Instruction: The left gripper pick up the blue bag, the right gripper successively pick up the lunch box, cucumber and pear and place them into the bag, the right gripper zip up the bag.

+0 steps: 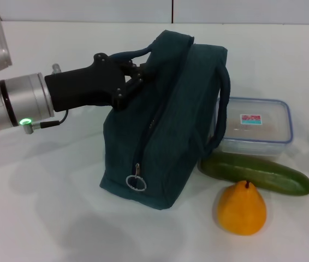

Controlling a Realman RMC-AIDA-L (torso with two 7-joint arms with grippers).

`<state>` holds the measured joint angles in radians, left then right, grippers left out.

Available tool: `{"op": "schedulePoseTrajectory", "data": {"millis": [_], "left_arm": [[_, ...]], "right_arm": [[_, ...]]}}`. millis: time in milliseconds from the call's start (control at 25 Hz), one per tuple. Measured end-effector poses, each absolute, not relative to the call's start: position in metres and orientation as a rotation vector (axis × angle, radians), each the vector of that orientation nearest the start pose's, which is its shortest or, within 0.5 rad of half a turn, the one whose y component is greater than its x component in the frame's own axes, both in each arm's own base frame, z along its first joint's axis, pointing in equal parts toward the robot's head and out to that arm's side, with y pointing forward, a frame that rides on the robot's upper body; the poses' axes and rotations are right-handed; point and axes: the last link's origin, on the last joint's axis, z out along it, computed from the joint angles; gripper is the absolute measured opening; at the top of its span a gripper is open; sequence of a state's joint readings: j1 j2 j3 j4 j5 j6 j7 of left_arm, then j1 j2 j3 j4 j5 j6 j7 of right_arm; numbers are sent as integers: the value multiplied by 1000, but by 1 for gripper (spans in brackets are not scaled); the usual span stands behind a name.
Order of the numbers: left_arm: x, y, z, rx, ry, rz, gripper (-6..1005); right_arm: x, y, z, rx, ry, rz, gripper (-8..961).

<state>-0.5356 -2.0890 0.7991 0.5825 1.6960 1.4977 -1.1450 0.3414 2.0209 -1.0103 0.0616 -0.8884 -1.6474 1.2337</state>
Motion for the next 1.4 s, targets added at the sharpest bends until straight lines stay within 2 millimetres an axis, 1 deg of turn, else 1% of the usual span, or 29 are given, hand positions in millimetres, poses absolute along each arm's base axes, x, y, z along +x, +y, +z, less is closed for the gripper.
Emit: {"op": "schedulePoseTrajectory", "data": {"millis": [40, 160, 360, 440, 520, 560, 880, 1160, 1280, 1400], "left_arm": [[-234, 344, -7, -2589, -344, -917, 45], [-234, 344, -7, -2590, -337, -917, 45], [-234, 343, -8, -2581, -306, -917, 45], [-234, 343, -8, -2579, -302, -919, 45], [-234, 343, -9, -2577, -299, -923, 45], [-234, 343, -9, -2575, -296, -925, 45], [-233, 344, -7, -2555, -302, -950, 45], [-233, 344, -7, -2554, -286, -946, 45], [-233, 345, -7, -2549, -283, -937, 45], [-233, 345, -7, -2546, -276, -935, 45]], "right_arm": [[327, 249, -9, -1778, 1300, 1496, 850], [324, 249, -12, -1837, 1326, 1488, 845], [314, 246, -20, -2034, 1301, 1436, 835], [309, 245, -24, -2140, 1282, 1401, 832], [307, 245, -27, -2211, 1271, 1370, 830], [309, 246, -27, -2236, 1282, 1332, 829], [320, 254, -28, -2215, 1327, 1224, 820], [319, 271, -26, -2203, 1316, 1179, 810], [316, 278, -22, -2193, 1283, 1190, 810], [319, 282, -19, -2157, 1281, 1188, 810]]}}
